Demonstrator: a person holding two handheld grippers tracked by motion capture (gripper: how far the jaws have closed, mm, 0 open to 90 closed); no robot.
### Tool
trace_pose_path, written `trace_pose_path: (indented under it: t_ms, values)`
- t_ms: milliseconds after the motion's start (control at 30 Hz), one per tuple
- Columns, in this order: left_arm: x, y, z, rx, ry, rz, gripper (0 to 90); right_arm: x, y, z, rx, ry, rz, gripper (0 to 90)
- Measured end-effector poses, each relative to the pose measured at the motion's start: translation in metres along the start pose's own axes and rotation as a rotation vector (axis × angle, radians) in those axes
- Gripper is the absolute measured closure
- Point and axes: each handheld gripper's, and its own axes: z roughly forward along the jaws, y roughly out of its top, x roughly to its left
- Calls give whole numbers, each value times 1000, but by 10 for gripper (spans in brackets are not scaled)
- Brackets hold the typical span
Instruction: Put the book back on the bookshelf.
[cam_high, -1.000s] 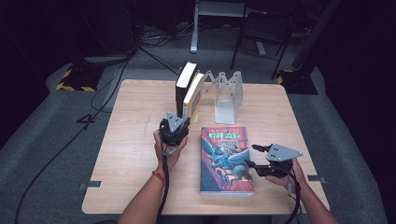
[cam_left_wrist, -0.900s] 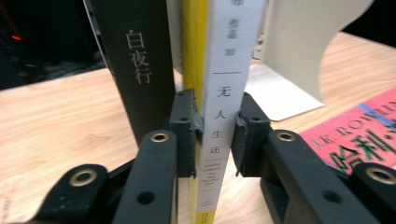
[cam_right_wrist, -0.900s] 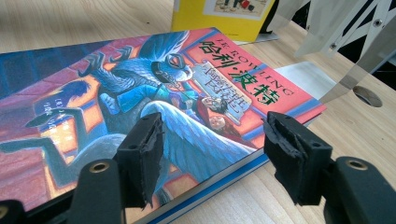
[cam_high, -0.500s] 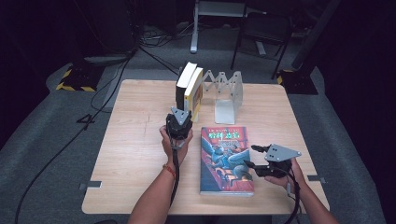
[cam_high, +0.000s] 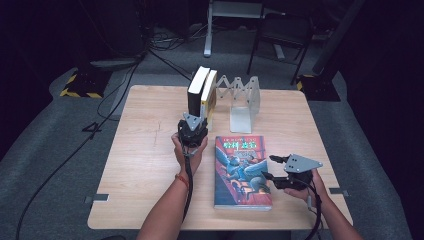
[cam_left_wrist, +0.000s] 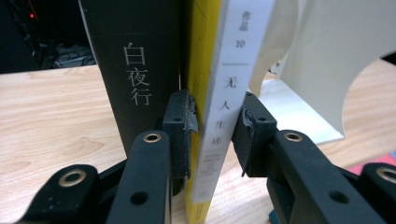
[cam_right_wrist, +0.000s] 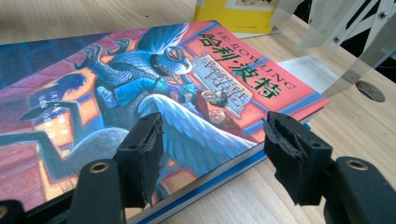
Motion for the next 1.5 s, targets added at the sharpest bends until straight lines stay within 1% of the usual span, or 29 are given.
trace_pose_path:
  t_ms: [133, 200, 233, 267, 367, 433, 467, 567, 633, 667, 733, 800, 833, 933, 967, 1000, 1100, 1167, 1233, 1300, 1367, 1467, 1500]
  values:
    - [-1, -2, -8, 1, -31, 35, 685, 0, 0, -1, 2, -5, 3, 383]
    - [-1, -4, -11, 5, -48, 39, 685, 0, 1, -1, 2, -4, 7, 383]
    - [-1, -4, -11, 5, -48, 39, 686, 0, 1, -1, 1, -1, 9, 383]
    - [-1, -6, -14, 8, -57, 54, 686, 0, 1, -1, 3, -2, 9, 383]
    - [-1, -9, -16, 25, -71, 71, 707, 0, 1, -1, 5, 0, 8, 382]
    - [-1, -11, -16, 27, -73, 69, 716, 0, 1, -1, 6, 1, 8, 382]
    - [-1, -14, -16, 34, -77, 67, 726, 0, 1, -1, 6, 2, 8, 382]
    - [-1, -16, -14, 47, -79, 74, 744, 0, 0, 0, 8, 0, 8, 382]
    - [-1, -17, -13, 48, -73, 79, 795, 0, 0, 1, 11, 5, 7, 382]
    - [-2, -16, -10, 49, -80, 88, 811, 0, 0, 1, 14, 5, 3, 382]
    - [-3, -14, -8, 55, -73, 95, 831, 1, 0, 1, 14, 6, 2, 382]
    - [-4, -13, -5, 55, -70, 95, 833, 0, 0, 0, 12, 5, 1, 382]
    - [-4, -12, -4, 55, -62, 100, 833, 0, 0, 0, 11, 6, 4, 382]
    - [-2, -10, 1, 56, -66, 83, 822, -1, 0, 0, 12, 2, 9, 382]
    - [-2, -9, 3, 59, -63, 88, 820, -1, 0, 0, 10, 2, 7, 382]
    - [-1, -7, 4, 63, -58, 82, 820, -1, 0, 0, 11, 0, 8, 382]
    - [0, -4, 8, 65, -43, 93, 815, -2, 0, 0, 9, -1, 4, 382]
    - [1, -2, 11, 69, -44, 82, 815, -2, -1, -1, 11, -3, 10, 382]
    - [1, -1, 13, 70, -41, 90, 815, -2, -1, -1, 10, -4, 12, 382]
    - [3, 0, 15, 69, -42, 80, 816, -3, -1, -1, 9, -4, 10, 382]
    - [3, 1, 17, 73, -30, 83, 817, -2, -1, -1, 10, -3, 10, 382]
    - [4, 3, 19, 76, -29, 82, 817, -2, -1, -1, 11, -5, 11, 382]
    - [4, 4, 21, 79, -30, 76, 817, -2, -1, -1, 12, -3, 12, 382]
